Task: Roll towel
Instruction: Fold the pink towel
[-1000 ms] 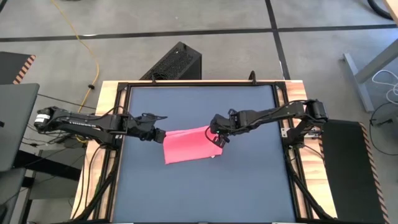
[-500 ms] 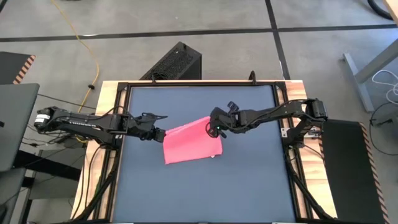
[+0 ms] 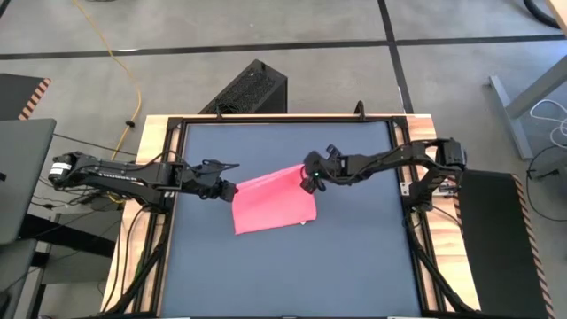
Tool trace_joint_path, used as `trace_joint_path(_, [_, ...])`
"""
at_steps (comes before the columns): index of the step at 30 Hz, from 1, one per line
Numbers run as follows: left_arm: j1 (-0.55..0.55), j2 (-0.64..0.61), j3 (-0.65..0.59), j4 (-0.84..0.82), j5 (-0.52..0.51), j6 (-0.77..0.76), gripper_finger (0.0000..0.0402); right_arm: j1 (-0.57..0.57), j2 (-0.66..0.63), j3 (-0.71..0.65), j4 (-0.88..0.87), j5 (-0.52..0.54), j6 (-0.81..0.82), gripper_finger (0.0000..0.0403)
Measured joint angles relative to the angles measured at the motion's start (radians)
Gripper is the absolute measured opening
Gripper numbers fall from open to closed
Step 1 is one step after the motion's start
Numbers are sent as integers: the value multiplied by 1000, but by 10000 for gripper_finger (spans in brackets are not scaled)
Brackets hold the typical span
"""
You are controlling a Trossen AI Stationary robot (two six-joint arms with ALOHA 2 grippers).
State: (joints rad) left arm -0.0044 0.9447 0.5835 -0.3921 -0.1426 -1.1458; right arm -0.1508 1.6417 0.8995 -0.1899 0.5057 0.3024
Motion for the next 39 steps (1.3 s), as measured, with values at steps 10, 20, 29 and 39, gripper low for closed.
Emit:
trace_joint_path(10, [-1,0,0,-47,-4,43,23,-65,0,-3,47,-109,93,85])
trace_joint_path(20, [-1,0,0,-68,-19,30,54,-122,0,-3,34,-113,159,169])
trace_joint_path(29, [-1,0,0,-68,-19,51,55,-174,-8,-3,11,-99,302,228])
trace_joint_path(39, [0,0,0,-67,-22,80,55,-179,-201,-1,-8,-75,292,221])
